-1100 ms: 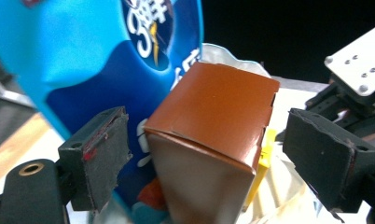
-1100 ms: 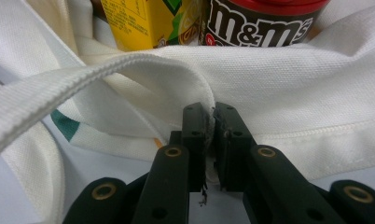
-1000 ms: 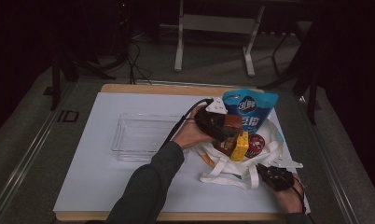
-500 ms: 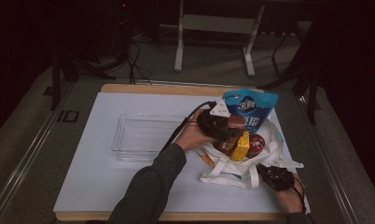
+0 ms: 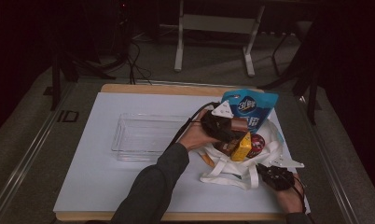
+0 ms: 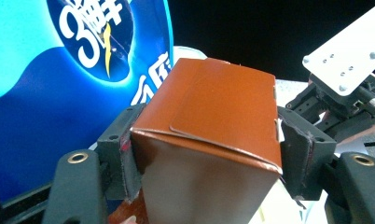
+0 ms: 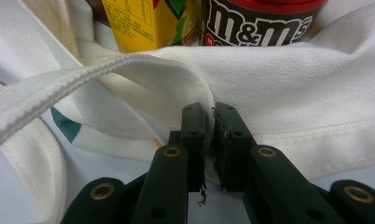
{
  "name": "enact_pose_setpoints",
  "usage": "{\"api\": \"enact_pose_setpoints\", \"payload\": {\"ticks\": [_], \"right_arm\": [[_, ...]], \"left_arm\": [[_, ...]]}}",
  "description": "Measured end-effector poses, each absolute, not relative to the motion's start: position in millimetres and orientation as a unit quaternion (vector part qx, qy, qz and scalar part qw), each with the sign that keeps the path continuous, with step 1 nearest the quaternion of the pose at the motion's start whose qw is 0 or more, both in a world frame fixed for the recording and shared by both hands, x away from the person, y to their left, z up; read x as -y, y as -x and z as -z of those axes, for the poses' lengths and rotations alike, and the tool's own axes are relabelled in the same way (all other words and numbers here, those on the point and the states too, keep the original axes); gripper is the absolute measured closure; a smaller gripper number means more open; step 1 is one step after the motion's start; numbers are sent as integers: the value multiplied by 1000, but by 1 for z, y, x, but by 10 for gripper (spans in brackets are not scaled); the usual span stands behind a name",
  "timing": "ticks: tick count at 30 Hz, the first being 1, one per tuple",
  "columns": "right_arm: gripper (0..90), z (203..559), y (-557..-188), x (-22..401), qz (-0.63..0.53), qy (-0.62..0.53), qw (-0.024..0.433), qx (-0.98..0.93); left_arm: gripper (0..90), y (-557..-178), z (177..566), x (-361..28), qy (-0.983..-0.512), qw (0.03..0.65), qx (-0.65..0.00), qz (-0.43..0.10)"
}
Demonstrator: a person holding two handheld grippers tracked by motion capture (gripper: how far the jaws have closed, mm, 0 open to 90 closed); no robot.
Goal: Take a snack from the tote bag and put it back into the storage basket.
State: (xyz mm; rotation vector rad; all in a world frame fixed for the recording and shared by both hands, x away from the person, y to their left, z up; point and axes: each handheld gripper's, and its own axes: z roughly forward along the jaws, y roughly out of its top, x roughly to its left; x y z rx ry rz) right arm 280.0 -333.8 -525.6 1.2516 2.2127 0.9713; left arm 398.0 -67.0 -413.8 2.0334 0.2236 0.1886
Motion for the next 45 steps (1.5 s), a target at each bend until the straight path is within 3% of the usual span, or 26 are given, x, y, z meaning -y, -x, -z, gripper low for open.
{"api": "enact_pose_setpoints", "payload": {"ticks": [6, 17, 20, 28, 45], "right_arm": [[824, 526, -280, 334, -350, -450, 207, -795], [824, 526, -280, 335, -353, -450, 205, -794], [823, 526, -280, 335, -354, -450, 205, -794], [823, 526, -280, 335, -354, -450, 205, -794], [824, 526, -280, 335, -355, -449, 206, -793]], "left_arm": [[292, -400, 419, 77, -838, 531, -111, -62], [355, -398, 417, 69, -839, 531, -104, -57], [407, -398, 415, 66, -839, 532, -100, -58], [420, -396, 410, 62, -836, 536, -102, -64], [431, -393, 369, 43, -811, 570, -108, -82]]}}
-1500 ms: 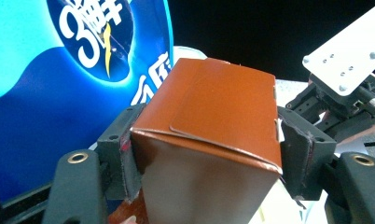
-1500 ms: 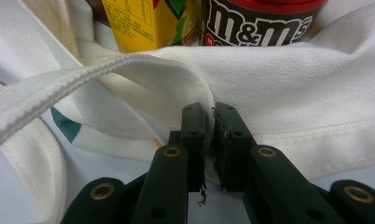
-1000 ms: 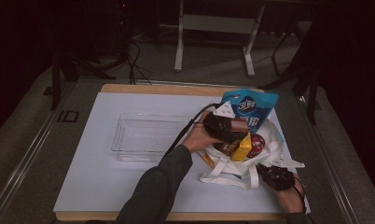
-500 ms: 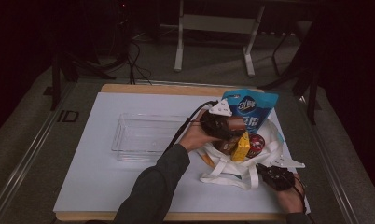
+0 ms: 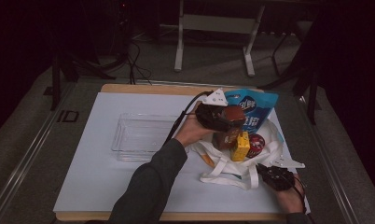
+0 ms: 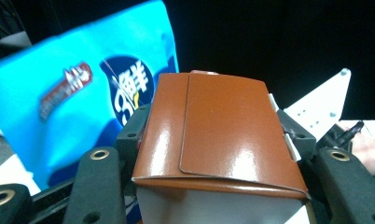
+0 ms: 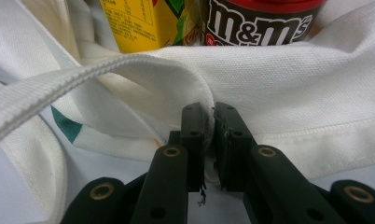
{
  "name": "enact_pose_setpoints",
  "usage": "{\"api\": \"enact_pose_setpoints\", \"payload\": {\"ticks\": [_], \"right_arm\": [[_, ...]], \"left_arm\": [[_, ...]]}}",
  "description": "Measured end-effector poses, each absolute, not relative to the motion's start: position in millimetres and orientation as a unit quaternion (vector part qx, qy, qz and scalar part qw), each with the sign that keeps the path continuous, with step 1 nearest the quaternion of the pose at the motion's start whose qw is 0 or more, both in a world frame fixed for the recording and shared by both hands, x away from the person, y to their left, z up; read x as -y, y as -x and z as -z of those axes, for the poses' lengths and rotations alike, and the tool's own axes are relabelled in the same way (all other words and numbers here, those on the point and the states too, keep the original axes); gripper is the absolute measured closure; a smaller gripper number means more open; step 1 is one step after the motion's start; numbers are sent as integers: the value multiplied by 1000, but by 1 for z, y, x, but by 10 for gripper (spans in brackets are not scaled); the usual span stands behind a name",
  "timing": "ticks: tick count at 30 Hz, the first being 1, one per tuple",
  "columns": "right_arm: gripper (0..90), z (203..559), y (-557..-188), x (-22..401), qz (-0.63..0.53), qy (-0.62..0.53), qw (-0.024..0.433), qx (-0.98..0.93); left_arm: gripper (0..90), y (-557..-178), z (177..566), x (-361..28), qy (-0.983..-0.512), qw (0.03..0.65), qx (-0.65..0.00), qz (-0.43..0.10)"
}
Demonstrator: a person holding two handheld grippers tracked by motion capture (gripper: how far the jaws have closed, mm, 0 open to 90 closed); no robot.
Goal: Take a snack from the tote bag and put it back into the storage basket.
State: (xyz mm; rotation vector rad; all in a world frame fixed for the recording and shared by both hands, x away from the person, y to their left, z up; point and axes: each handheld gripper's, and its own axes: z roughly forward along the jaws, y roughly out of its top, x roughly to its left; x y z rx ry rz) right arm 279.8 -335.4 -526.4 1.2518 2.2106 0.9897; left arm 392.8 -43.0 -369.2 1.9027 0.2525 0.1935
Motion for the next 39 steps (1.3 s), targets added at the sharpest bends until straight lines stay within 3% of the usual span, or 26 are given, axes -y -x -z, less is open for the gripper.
{"api": "enact_pose_setpoints", "payload": {"ticks": [39], "right_arm": [[824, 527, -280, 336, -360, -448, 205, -792]], "left_arm": [[433, -377, 326, 0, -795, 592, -105, -77]]}}
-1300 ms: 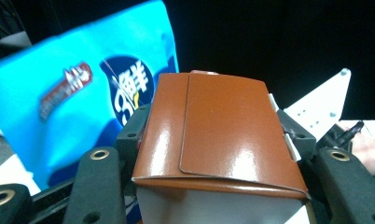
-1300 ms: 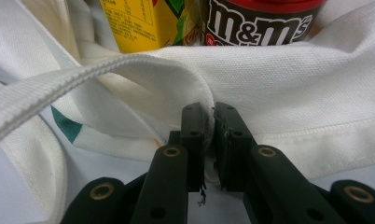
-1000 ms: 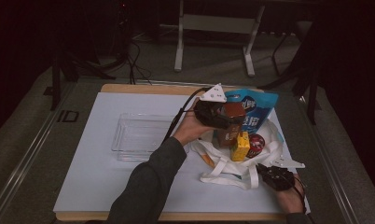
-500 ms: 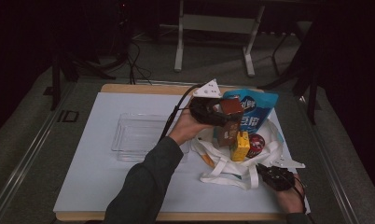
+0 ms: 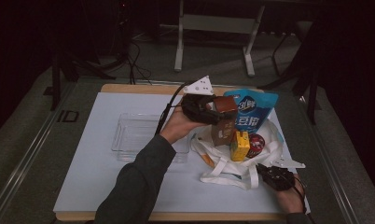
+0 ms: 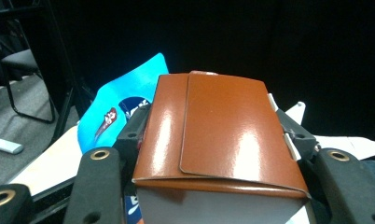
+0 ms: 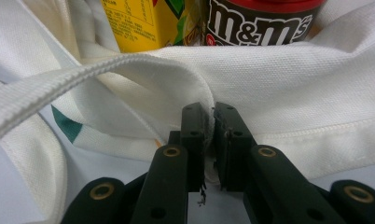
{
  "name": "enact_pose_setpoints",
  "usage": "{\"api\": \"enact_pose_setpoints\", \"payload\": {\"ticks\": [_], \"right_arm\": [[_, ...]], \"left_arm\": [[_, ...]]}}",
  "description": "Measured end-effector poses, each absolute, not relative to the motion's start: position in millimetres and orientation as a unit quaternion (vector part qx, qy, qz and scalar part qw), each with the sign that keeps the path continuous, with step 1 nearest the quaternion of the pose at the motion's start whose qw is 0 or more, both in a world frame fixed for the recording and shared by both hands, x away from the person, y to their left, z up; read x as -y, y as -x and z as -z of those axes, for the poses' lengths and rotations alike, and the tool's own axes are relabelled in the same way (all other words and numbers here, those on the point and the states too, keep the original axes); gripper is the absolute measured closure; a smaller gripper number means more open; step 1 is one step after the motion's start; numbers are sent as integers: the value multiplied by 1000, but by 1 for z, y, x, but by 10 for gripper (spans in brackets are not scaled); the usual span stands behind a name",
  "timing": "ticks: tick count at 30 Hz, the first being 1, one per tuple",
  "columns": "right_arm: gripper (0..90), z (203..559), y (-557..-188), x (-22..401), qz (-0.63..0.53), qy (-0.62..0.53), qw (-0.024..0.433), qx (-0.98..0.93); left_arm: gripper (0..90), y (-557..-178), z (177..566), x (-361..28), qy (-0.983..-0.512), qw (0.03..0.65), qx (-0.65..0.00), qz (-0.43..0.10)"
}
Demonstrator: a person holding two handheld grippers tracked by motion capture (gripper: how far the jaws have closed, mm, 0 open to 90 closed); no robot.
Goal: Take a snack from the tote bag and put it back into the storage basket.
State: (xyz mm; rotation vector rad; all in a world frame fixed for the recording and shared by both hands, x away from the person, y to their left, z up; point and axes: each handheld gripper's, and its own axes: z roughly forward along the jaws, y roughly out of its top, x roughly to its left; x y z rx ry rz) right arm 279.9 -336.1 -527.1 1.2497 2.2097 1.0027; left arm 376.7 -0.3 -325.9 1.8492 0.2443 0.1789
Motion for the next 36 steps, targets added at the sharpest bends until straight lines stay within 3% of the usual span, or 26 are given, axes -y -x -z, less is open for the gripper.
{"api": "enact_pose_setpoints", "payload": {"ticks": [16, 36], "right_arm": [[824, 527, -281, 337, -362, -446, 200, -794], [824, 527, -281, 338, -361, -442, 200, -796]], "left_arm": [[433, -369, 308, -39, -796, 588, -108, -97], [431, -374, 317, -81, -796, 579, -134, -109]]}}
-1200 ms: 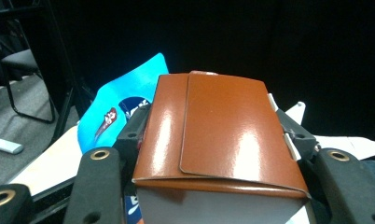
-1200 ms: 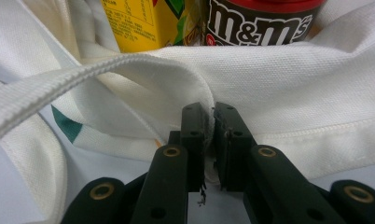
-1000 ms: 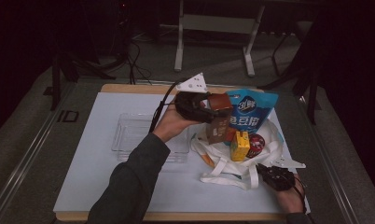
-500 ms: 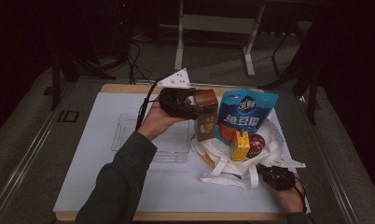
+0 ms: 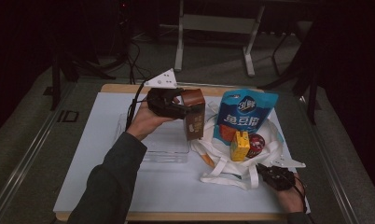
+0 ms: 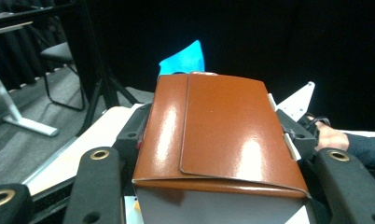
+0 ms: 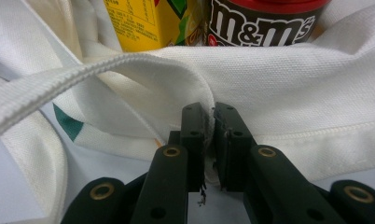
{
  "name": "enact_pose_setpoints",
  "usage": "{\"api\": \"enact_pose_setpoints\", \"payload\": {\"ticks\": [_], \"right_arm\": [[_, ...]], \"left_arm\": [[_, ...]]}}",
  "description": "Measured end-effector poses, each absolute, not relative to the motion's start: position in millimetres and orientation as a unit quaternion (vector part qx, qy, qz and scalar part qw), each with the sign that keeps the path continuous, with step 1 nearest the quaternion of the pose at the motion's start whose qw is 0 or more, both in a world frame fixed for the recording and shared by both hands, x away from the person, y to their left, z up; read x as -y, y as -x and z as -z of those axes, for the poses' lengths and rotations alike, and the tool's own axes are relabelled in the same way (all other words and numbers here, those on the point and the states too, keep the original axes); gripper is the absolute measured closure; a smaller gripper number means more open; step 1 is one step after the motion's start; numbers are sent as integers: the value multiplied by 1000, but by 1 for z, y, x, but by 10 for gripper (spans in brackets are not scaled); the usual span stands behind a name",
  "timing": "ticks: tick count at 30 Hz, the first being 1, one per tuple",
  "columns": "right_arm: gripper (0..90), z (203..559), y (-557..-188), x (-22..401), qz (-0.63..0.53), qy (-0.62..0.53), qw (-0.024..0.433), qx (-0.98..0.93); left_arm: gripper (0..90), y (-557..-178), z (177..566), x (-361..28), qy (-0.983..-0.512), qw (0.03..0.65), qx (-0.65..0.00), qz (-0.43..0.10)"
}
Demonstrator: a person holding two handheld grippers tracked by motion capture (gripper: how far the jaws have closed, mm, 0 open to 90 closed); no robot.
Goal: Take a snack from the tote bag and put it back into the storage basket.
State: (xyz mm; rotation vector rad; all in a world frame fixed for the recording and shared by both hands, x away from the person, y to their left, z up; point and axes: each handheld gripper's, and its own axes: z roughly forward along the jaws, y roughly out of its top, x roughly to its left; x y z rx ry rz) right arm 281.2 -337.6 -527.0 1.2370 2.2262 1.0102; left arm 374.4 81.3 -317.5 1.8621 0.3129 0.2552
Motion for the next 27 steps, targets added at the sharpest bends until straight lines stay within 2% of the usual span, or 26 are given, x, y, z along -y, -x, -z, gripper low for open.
{"api": "enact_pose_setpoints", "payload": {"ticks": [27], "right_arm": [[824, 527, -281, 337, -359, -442, 200, -797]], "left_arm": [[432, -382, 346, -128, -820, 522, -181, -151]]}}
